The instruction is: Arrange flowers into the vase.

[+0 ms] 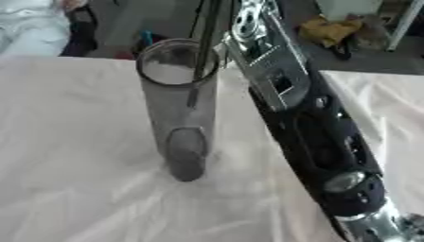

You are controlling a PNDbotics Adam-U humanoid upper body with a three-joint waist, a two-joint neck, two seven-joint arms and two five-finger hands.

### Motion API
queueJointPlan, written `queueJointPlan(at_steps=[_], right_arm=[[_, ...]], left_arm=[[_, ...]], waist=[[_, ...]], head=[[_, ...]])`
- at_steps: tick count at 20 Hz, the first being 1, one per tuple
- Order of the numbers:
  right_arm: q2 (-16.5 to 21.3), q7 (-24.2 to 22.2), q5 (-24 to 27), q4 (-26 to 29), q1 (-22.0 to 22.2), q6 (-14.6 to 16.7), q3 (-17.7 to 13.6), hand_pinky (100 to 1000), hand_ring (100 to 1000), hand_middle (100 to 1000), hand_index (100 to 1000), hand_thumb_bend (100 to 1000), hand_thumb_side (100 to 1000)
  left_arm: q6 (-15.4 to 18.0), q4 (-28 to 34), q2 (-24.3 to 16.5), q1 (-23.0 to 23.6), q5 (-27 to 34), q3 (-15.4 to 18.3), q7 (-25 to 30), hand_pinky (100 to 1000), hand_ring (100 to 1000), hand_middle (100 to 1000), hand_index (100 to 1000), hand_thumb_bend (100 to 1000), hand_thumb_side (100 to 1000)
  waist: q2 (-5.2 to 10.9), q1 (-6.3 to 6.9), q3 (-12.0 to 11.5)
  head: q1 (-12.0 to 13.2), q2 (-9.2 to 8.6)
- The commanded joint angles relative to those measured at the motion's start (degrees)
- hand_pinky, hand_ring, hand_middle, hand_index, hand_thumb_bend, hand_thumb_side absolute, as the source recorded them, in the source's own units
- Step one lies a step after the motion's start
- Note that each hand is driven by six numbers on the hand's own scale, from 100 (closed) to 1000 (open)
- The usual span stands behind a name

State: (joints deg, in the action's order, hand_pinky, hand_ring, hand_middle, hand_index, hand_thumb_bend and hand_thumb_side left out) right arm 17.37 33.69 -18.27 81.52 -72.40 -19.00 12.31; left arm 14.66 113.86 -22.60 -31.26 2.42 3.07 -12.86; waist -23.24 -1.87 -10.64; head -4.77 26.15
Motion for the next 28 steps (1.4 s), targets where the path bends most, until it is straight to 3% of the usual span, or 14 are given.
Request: queueJointPlan(at_steps=[1,17,28], right_arm=[[2.06,-1.06,0.03,2.53,-0.69,-1.70,-0.67,237,266,188,220,100,731],[4.92,-9.58,-2.62,5.78,1.20,-8.87,-0.27,231,252,167,205,100,660],[3.17,-3.98,1.84,7.59,0.94,-5.92,-0.23,241,268,180,233,100,734]], left_arm=[[-0.10,0.73,-1.01,-0.37,-0.23,1.09,-0.07,635,775,774,857,100,1000],[-0.19,0.73,-1.09,-0.09,-0.32,1.21,-0.23,637,775,776,857,100,1000],[-0.23,0.73,-0.80,-0.29,-0.18,1.05,-0.08,638,775,776,857,100,1000]], waist=[[1.79,-0.22,0.04],[2.05,-0.15,1.07],[2.01,0.33,1.10]], head=[[0.29,-0.13],[1.19,0.21],[0.59,0.02]])
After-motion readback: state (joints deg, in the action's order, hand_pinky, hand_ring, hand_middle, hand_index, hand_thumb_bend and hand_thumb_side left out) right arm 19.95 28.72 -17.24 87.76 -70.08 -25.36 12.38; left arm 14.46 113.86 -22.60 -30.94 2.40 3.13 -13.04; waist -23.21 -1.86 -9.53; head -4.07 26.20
